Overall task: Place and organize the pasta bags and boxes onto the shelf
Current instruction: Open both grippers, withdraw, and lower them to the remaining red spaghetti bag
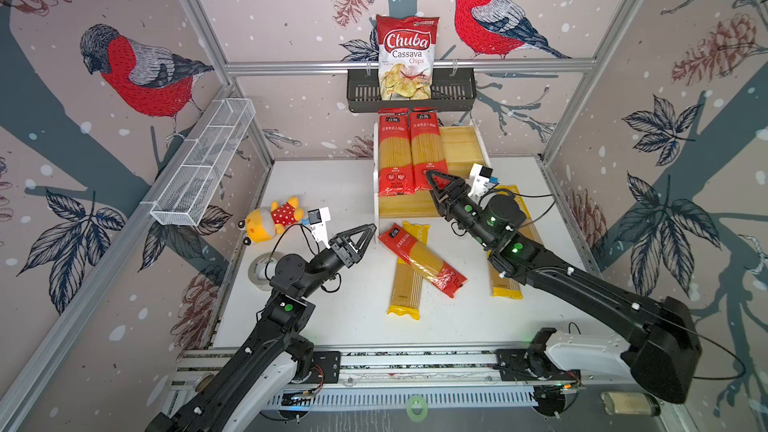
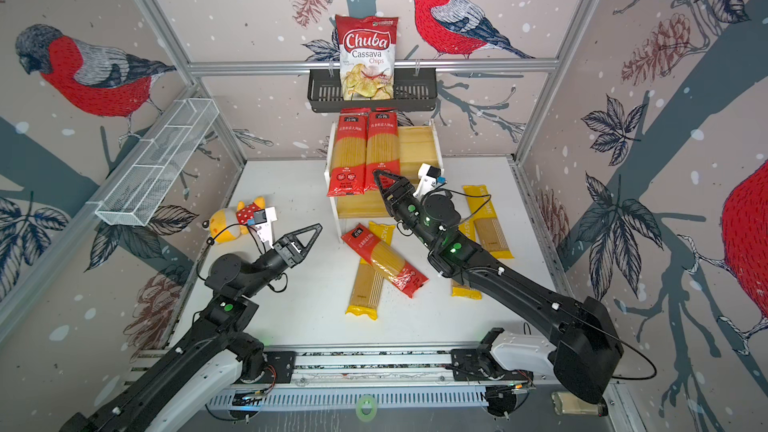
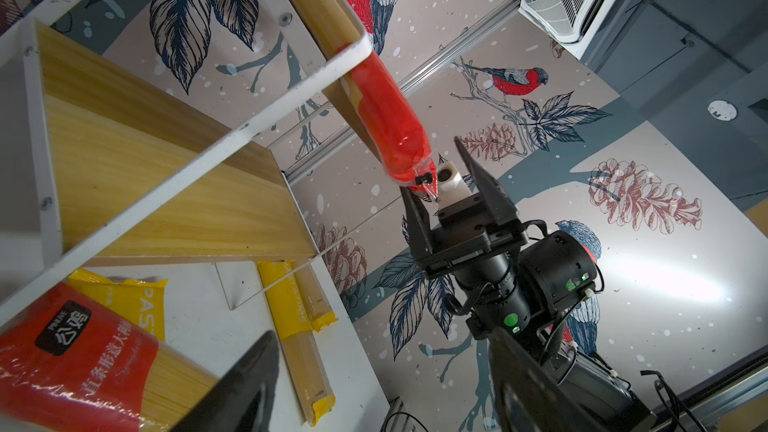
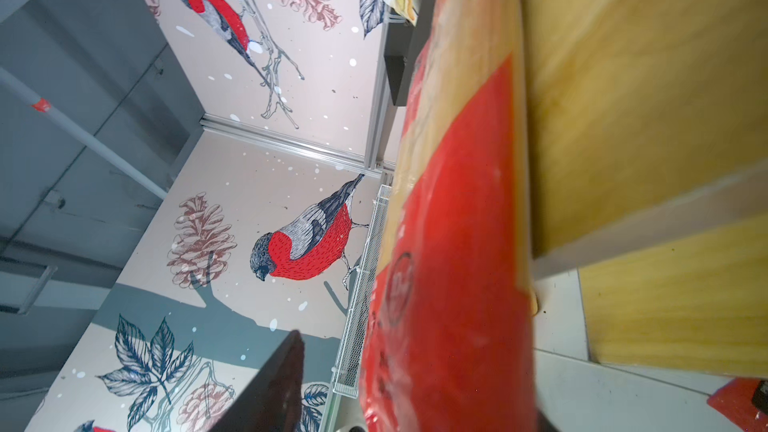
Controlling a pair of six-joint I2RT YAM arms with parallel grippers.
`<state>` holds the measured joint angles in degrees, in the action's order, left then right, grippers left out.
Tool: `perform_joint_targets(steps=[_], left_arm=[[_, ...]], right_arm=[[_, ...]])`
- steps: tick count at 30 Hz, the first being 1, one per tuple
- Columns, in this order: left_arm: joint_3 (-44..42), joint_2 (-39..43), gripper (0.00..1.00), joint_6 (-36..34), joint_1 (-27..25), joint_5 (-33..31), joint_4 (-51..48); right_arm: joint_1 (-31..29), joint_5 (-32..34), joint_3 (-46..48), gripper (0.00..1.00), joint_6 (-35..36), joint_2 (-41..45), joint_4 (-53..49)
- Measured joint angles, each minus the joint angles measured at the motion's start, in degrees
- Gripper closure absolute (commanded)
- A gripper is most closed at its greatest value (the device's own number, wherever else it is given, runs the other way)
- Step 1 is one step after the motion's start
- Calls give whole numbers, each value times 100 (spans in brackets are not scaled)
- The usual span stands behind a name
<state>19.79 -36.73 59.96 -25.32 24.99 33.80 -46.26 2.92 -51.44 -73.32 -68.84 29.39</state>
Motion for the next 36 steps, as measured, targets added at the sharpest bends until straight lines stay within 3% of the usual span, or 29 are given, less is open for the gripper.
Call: perform_joint_targets(steps=[4, 8, 15, 22, 30, 36], left_arm=[[-133, 98, 22, -208, -232, -149, -114], [-236, 177, 22, -612, -809, -494, -393], [-638, 221, 23, -1088, -2087, -1639, -645], [-1163, -256, 27, -1156, -3036, -2927, -498], [-1196, -1220, 28, -570, -3333, -3569, -511], [-1102, -1659, 28, -319, -3335, -3615, -592]], right_arm=[[-57, -66, 339, 35, 151, 280, -127], [-323, -61, 863, 34, 422, 658, -271], [-953, 142, 1580, 36, 938, 1123, -820], [-955, 619, 2415, 36, 1368, 1222, -1816], [-103, 723, 2881, 37, 1792, 929, -2085], [28, 509, 2914, 37, 1917, 385, -2079]])
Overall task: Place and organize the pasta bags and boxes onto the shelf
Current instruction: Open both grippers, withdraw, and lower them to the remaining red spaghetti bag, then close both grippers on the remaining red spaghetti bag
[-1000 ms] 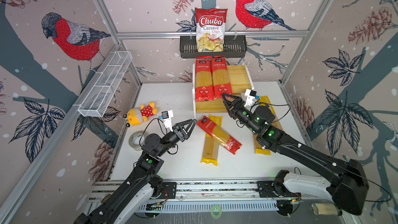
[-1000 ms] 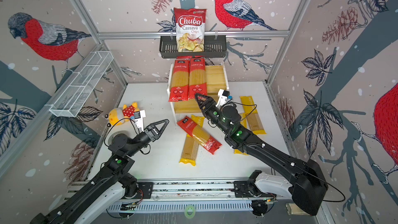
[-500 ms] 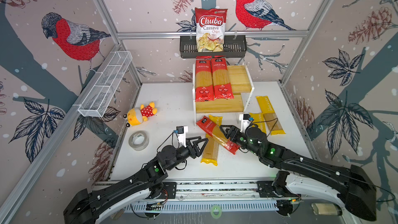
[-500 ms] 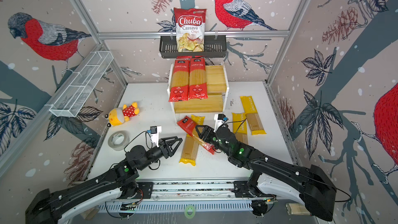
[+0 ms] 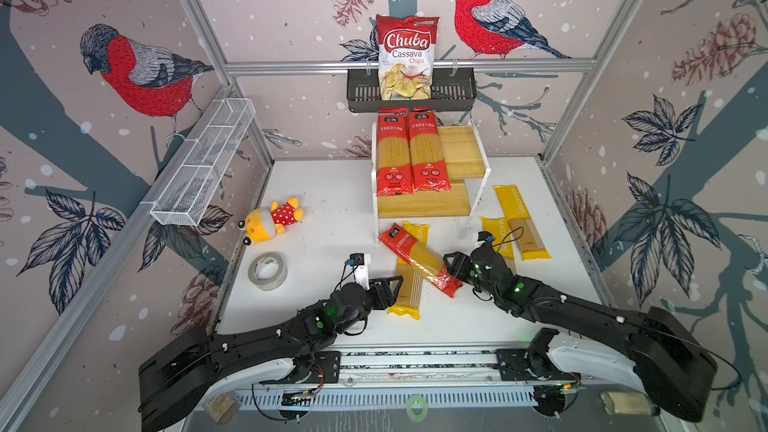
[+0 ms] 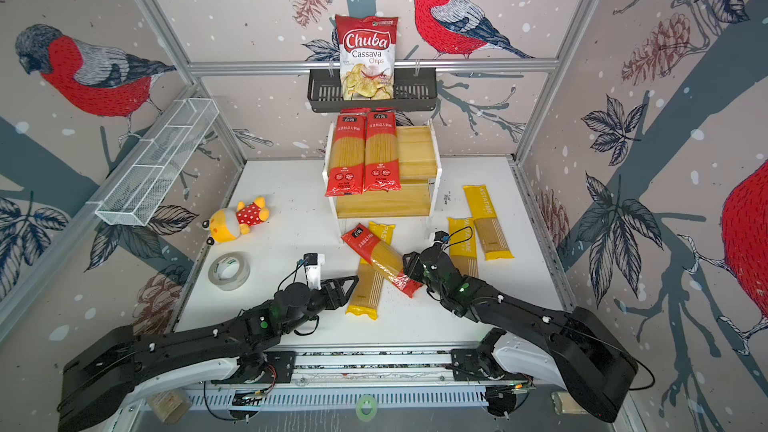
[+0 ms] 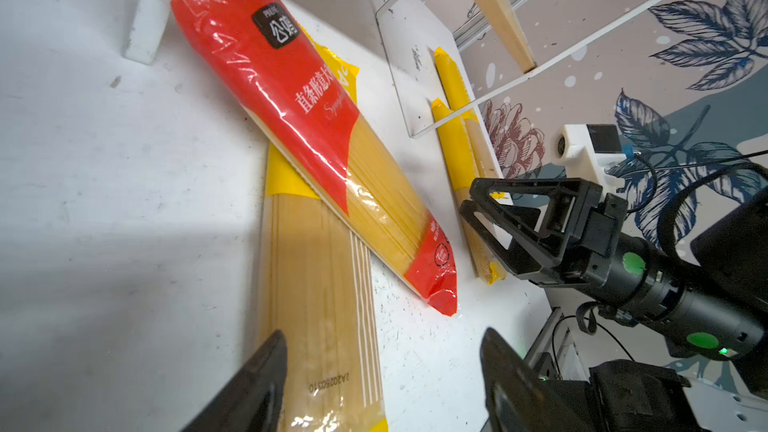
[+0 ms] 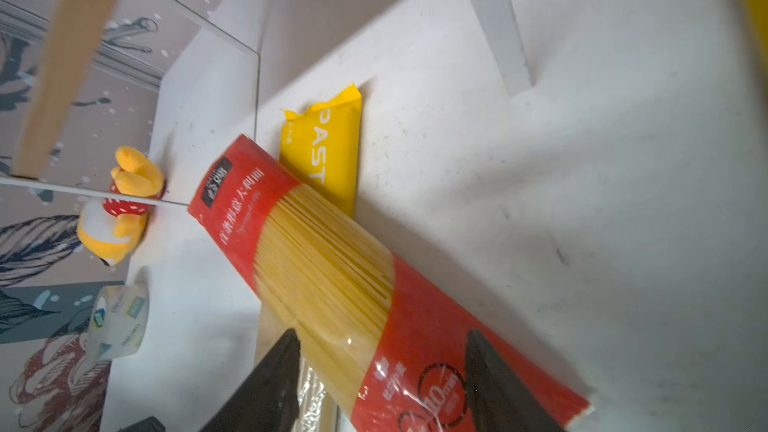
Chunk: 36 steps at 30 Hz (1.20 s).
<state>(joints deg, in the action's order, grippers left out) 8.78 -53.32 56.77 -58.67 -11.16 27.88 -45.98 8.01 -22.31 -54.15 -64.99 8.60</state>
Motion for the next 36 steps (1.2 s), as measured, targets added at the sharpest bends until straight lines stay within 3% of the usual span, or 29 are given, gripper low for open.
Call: perform_joint_targets(steps=[7, 14, 19, 22, 30, 36], left_arm=[[332, -289, 27, -31, 101, 103, -245], [319, -205, 27, -129, 717, 511, -479], [358, 35, 27, -223, 988, 667, -678], [358, 109, 27, -273, 1023, 743, -750], [282, -363, 27, -256, 861, 1113, -520], [284, -667, 27, -133, 741, 1156, -188]], right_arm=[[-479, -125, -109, 38, -52, -546, 0], [-1416, -142, -627, 38, -310, -1016, -33], [-1681, -658, -914, 38, -341, -1152, 15], [-1554, -688, -981, 38, -278, -811, -68], [-470, -302, -470, 37, -33, -197, -651], [-501, -262, -339, 38, -9, -485, -664]])
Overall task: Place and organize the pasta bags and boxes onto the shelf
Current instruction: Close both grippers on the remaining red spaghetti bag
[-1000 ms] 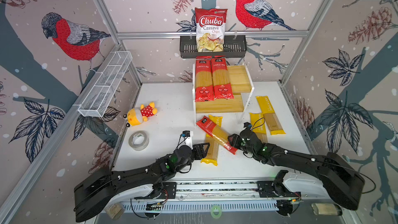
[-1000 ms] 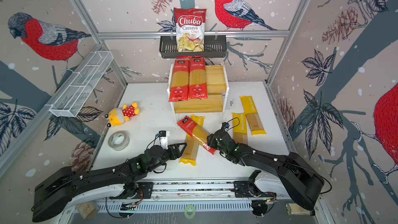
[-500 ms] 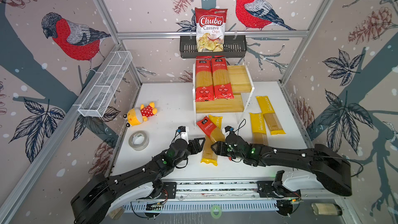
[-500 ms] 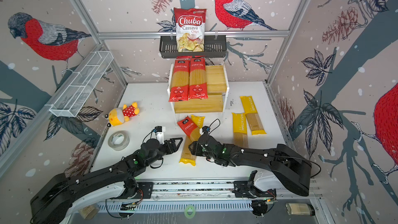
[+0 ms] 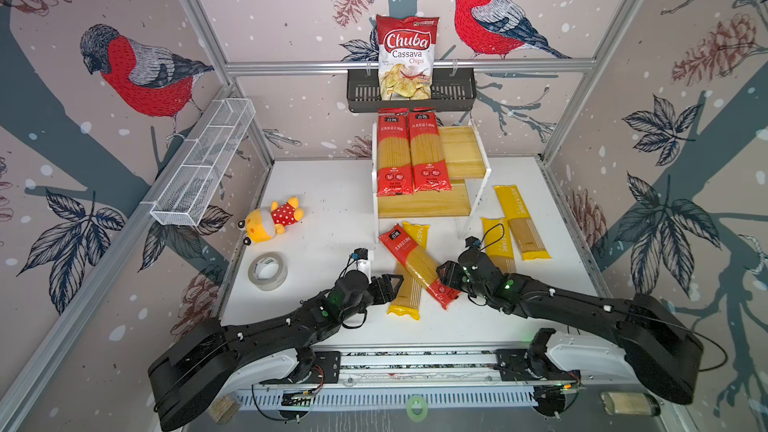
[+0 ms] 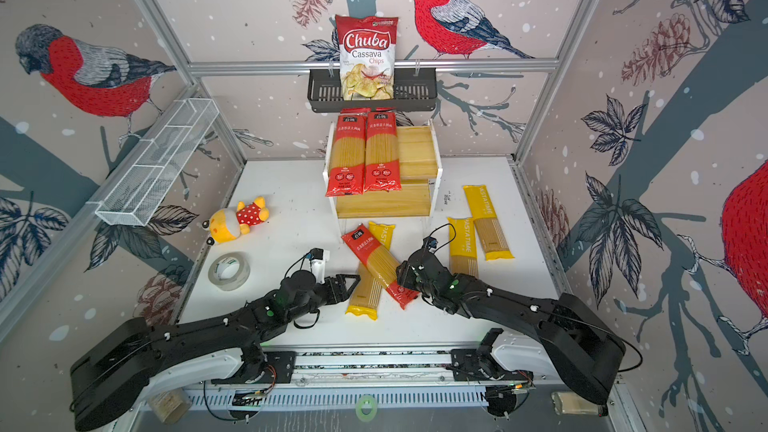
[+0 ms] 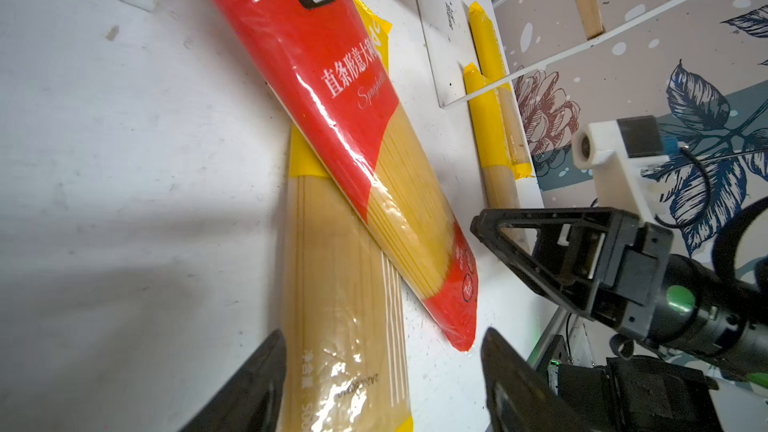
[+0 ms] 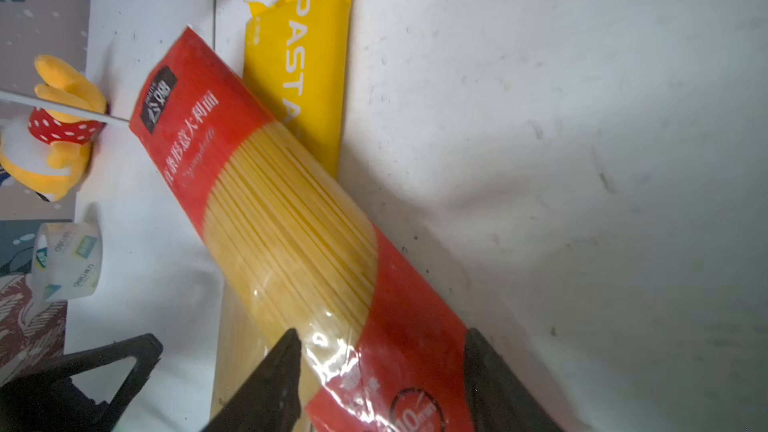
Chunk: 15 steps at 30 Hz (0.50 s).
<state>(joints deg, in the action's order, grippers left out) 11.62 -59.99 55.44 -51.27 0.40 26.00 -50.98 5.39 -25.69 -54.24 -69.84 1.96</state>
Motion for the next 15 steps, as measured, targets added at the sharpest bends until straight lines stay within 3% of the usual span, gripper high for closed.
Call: perform_joint_targets(steps=[10, 15], left_arm=[[-9, 153, 27, 2, 138, -20, 33], [-15, 402, 27, -94, 254, -57, -101]], right_arm=[[-1333, -251, -702, 39, -289, -1237, 452], [-1508, -671, -1191, 38, -284, -1405, 531]])
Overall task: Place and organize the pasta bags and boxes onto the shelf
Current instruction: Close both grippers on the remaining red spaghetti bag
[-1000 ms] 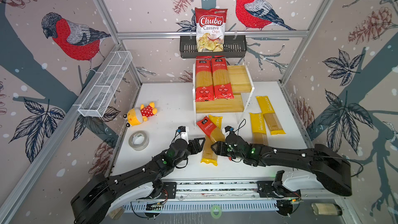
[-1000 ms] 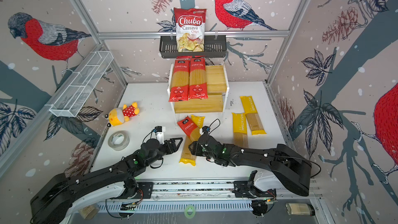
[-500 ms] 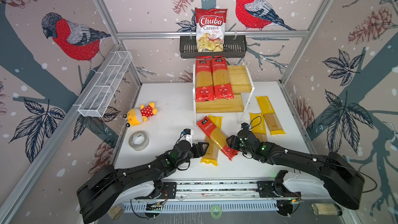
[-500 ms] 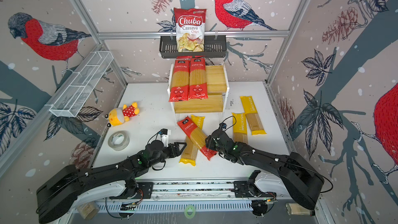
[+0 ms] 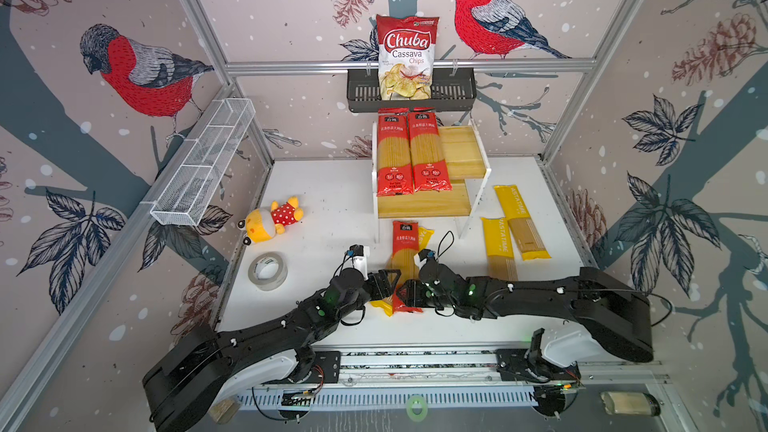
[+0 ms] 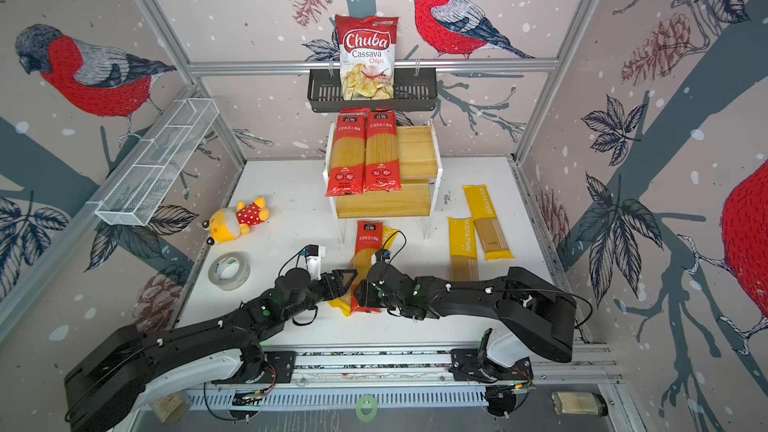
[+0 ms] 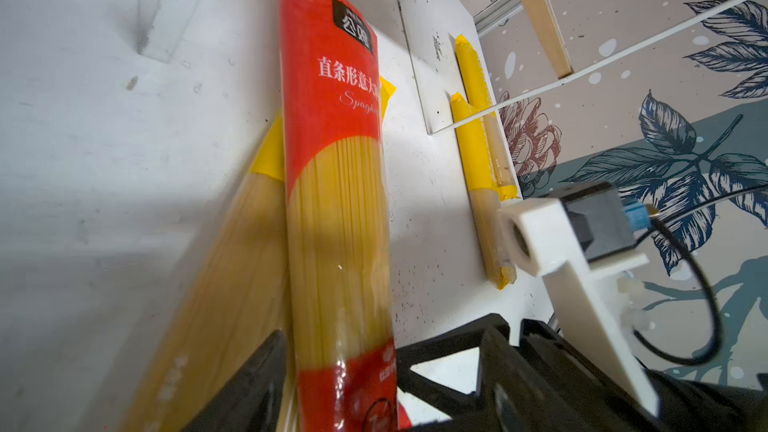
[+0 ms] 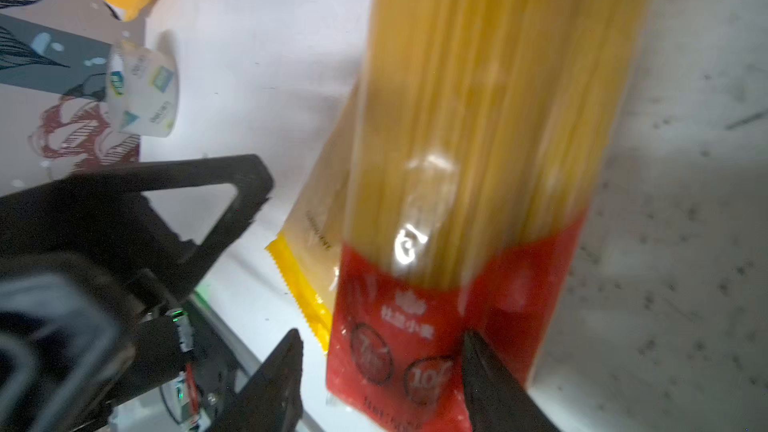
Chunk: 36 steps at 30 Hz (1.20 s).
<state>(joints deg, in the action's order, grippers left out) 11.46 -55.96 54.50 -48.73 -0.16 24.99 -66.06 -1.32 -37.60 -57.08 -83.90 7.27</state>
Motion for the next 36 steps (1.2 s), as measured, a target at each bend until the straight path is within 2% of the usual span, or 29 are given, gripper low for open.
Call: perform_joint_targets(steps=[4, 9, 13, 20, 29, 32, 36], left_arm=[[-55, 74, 28, -61, 24, -13, -136], [-20, -90, 32, -162, 50, 11, -164], [87, -409, 37, -208, 50, 179, 7], [76, -1034, 49, -240, 175, 396, 361], [76, -1685, 67, -85, 188, 680, 815], [76, -1858, 73, -68, 201, 769, 1005], [55, -1958, 78, -46, 201, 857, 1143]], right_arm=[[295, -107, 120, 38, 42, 389, 48], [911, -225, 927, 38, -116, 859, 341], [1187, -361, 1333, 38, -323, 964, 798], [1412, -511, 1300, 38, -275, 382, 1604], [1419, -1113, 1104, 40, -111, -575, 2533], [1408, -1285, 1143, 46, -111, -708, 2806], [1412, -1394, 1270, 60, -111, -708, 3088]])
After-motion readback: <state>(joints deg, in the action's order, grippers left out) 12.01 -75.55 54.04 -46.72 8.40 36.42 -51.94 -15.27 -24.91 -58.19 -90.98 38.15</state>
